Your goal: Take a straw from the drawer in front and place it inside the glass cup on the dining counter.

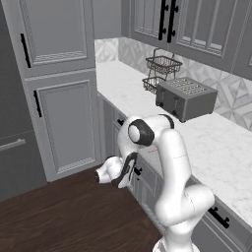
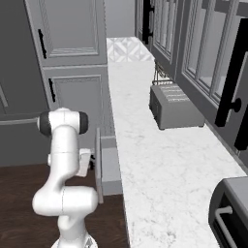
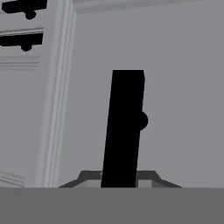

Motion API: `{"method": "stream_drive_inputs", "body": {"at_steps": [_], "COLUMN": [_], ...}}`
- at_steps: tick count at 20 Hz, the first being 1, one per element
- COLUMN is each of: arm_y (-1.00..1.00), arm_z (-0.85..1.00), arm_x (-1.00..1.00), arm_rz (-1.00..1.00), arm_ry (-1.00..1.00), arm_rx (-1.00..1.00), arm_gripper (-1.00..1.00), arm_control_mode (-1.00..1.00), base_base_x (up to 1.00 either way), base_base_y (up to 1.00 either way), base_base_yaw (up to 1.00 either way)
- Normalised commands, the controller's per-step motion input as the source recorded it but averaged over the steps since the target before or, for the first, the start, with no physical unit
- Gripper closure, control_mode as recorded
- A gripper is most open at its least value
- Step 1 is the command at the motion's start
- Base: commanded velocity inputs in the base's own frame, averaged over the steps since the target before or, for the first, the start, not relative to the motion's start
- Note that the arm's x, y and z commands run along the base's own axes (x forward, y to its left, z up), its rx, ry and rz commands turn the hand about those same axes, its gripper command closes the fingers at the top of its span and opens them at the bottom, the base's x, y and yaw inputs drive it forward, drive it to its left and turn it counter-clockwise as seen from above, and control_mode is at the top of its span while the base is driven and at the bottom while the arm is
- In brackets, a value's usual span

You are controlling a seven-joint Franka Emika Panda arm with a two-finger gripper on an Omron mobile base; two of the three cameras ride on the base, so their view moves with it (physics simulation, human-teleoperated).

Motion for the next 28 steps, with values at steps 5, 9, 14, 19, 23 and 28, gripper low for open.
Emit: {"method": "stream_drive_inputs", "body": {"at_steps": [5,9,14,19,23,28], "arm_y": [1.00,1.00,0.87,0.29,0.28,0.48], "arm_z": [0.00,0.00,0.26,0.91,0.90,0.31], "arm_x": [-0.24,-0.23,-0.43,-0.69,-0.56,-0.45], "arm_rz": [0.00,0.00,0.00,0.05,0.06,0.08], "arm_ry": [0.14,0.14,0.05,-0.03,0.00,0.10], "arm_rx": [0.00,0.00,0.00,0.10,0.17,0.26], "arm_gripper": [1.00,1.00,-1.00,-1.00,-1.00,-1.00], "arm_control_mode": [-1.00,-1.00,-1.00,-1.00,-1.00,-1.00], "base_base_x": [0.00,0.00,0.00,0.00,0.00,0.00], "base_base_y": [0.00,0.00,0.00,0.00,0.00,0.00], "base_base_yaw": [0.00,0.00,0.00,0.00,0.00,0.00]}}
